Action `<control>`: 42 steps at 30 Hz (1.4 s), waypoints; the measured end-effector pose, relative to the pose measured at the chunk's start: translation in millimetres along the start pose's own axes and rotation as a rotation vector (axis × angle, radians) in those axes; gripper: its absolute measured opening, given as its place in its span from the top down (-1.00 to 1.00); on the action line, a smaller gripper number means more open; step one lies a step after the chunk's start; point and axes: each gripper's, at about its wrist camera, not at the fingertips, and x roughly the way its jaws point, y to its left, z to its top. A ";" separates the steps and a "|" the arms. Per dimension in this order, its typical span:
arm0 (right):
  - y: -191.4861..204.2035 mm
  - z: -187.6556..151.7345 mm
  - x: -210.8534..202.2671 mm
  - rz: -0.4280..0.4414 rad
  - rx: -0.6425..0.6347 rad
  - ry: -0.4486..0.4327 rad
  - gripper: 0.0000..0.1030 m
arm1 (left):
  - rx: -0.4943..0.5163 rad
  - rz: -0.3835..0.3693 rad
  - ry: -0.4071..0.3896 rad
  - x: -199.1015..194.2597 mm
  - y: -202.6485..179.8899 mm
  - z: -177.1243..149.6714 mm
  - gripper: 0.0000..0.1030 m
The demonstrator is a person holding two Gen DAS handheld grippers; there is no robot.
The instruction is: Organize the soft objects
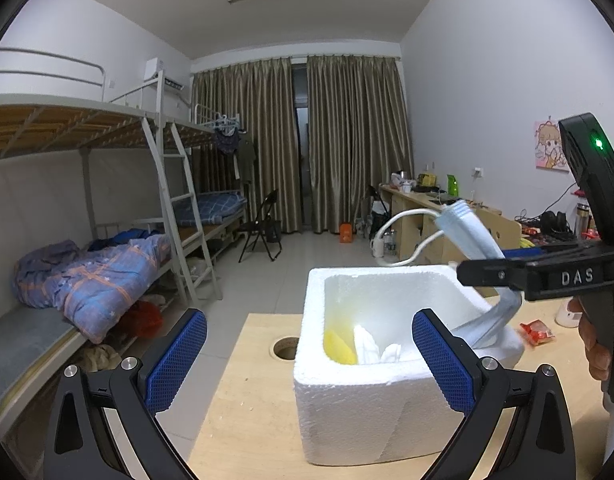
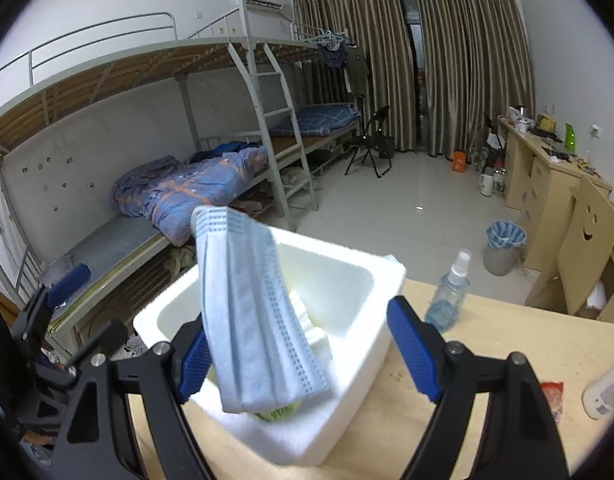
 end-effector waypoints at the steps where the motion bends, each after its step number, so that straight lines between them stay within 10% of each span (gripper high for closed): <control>1: -0.9 -2.2 -3.9 -0.003 0.001 -0.001 -0.64 | 0.006 -0.004 -0.001 -1.4 -1.9 0.9 -0.99; 42: 18.5 -22.1 -71.9 0.032 -0.035 -0.096 -0.83 | 0.004 -0.009 -0.018 -61.3 -26.2 1.9 -0.99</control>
